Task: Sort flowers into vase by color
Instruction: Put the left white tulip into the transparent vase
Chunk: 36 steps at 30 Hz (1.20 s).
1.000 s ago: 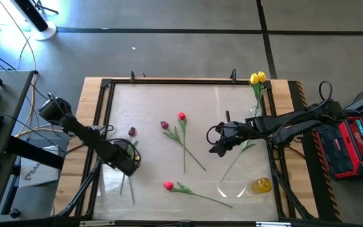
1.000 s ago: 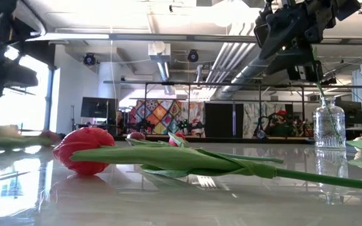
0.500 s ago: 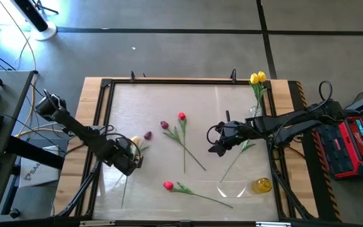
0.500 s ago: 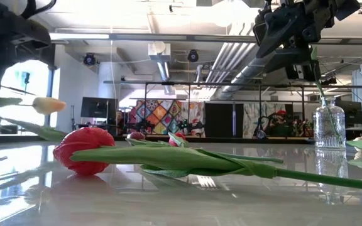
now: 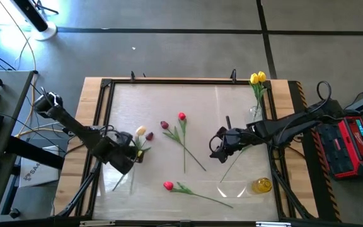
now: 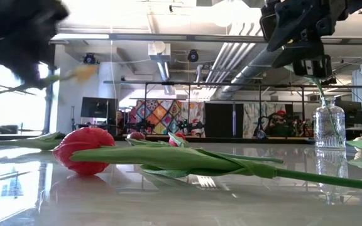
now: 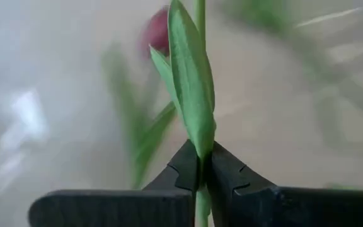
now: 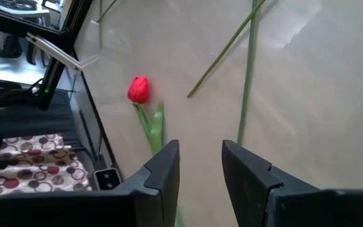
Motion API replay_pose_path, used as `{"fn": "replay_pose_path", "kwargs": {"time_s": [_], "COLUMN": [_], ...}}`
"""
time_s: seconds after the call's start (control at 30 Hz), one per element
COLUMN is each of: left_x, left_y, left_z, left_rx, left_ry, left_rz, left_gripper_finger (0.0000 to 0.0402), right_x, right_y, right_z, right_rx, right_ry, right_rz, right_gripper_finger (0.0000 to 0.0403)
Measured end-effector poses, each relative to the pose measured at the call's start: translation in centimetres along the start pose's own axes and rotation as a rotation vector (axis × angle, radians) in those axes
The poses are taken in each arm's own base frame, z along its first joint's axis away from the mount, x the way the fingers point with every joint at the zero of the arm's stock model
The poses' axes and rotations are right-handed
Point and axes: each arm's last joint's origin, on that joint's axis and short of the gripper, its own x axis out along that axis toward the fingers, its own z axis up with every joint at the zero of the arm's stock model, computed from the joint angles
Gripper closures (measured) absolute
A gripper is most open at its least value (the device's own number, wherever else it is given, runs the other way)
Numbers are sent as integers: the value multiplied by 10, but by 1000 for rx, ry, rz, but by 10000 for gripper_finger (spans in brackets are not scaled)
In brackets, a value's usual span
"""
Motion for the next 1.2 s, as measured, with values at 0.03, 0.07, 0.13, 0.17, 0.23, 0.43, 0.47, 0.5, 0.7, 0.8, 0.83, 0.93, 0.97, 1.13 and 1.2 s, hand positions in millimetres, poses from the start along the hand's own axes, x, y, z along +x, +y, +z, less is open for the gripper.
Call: {"fn": "replay_pose_path", "kwargs": {"time_s": [0.03, 0.07, 0.13, 0.17, 0.23, 0.43, 0.47, 0.5, 0.7, 0.8, 0.83, 0.93, 0.97, 1.13, 1.2], "left_x": [-1, -3, -5, -5, -4, -2, -1, -1, -2, -5, -6, -8, -8, -9, -8], "left_y": [-3, -6, -13, -16, -23, -39, -42, -45, -62, -70, -73, -78, -79, -78, -78], "left_z": [3, 6, 12, 15, 21, 35, 38, 40, 63, 76, 80, 90, 93, 102, 103], "left_rx": [30, 61, 111, 133, 170, 223, 232, 243, 323, 350, 364, 400, 406, 410, 417], "left_ry": [-45, -86, -151, -171, -189, -237, -250, -264, -389, -447, -460, -494, -504, -537, -544], "left_rz": [-45, -85, -151, -174, -214, -308, -324, -339, -439, -513, -541, -608, -618, -614, -613], "left_gripper_finger": [399, 399, 399, 399, 399, 399, 399, 399, 399, 399, 399, 399, 399, 399, 399], "right_x": [0, 0, 0, 0, 0, -1, -1, -1, -1, -2, -2, -4, -4, -5, -5], "right_y": [1, 1, 2, 4, 6, 11, 11, 11, 12, 16, 17, 22, 24, 26, 25], "right_z": [0, 0, 1, 1, 4, 8, 8, 8, 9, 11, 12, 15, 15, 17, 17], "right_rx": [12, 19, 21, 14, 13, 7, 6, 5, -13, -35, -49, -86, -99, -114, -141], "right_ry": [-1, -2, -9, -17, -37, -69, -69, -71, -102, -125, -135, -167, -172, -196, -222], "right_rz": [4, 8, 23, 38, 68, 125, 124, 124, 122, 158, 174, 225, 240, 267, 239], "right_gripper_finger": [295, 295, 295, 295, 295, 295, 295, 295, 295, 295, 295, 295, 295, 295, 295]}}
